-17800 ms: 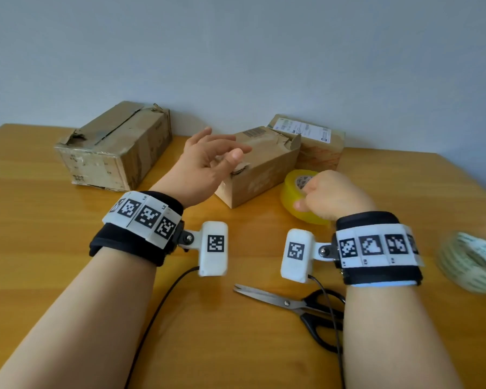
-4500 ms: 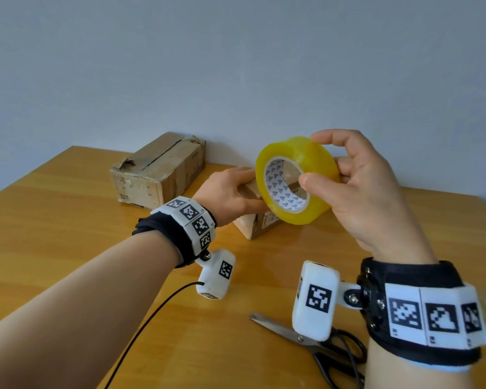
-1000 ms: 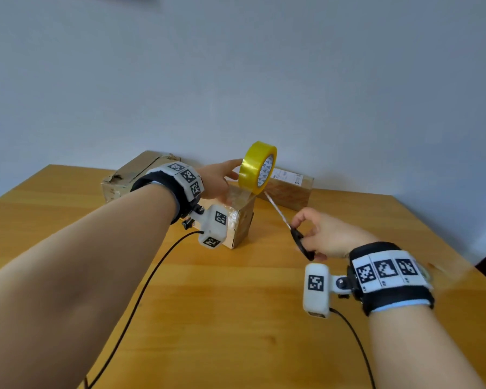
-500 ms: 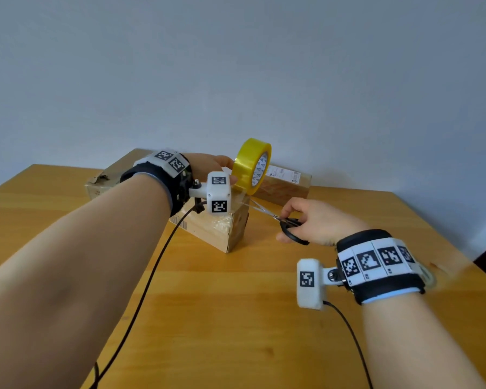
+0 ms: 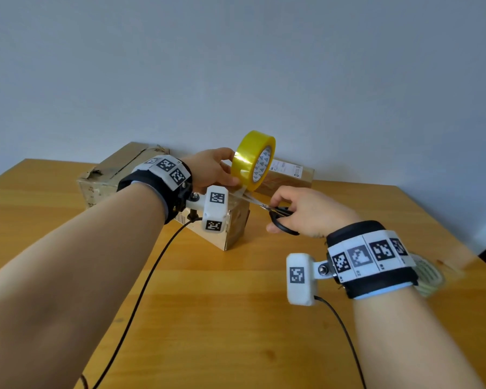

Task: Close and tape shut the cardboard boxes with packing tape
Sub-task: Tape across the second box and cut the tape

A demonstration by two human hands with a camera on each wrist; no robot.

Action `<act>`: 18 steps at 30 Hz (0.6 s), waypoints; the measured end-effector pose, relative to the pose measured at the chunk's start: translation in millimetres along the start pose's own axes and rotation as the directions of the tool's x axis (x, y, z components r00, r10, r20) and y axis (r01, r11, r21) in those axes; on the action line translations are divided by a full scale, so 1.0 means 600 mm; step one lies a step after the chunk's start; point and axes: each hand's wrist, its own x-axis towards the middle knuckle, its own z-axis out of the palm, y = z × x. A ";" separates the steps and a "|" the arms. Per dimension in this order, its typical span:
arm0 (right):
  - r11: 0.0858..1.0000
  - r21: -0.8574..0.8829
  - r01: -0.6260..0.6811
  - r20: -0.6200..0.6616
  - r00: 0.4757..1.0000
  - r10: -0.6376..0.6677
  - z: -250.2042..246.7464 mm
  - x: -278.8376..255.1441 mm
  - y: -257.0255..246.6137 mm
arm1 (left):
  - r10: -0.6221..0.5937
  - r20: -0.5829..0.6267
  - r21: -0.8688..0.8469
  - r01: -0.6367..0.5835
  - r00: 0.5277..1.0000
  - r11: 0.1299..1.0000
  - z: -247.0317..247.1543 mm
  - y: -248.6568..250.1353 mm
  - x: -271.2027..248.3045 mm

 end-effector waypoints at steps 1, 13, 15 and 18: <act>1.000 0.009 0.008 -0.003 1.000 -0.008 0.004 0.004 -0.003 | 0.008 -0.001 -0.030 -0.008 1.000 1.000 -0.003 -0.004 0.001; 0.996 -0.071 0.053 -0.062 0.996 -0.058 0.002 0.015 -0.022 | 0.057 -0.045 -0.137 -0.062 0.997 0.989 0.000 -0.009 -0.004; 0.996 -0.078 0.049 -0.075 0.996 -0.055 0.002 0.015 -0.023 | 0.064 -0.053 -0.155 -0.072 0.997 0.985 0.000 -0.009 -0.007; 0.998 -0.058 0.023 -0.062 0.998 -0.026 0.004 0.011 -0.018 | 0.080 -0.072 -0.195 -0.092 0.994 0.976 -0.002 -0.011 -0.010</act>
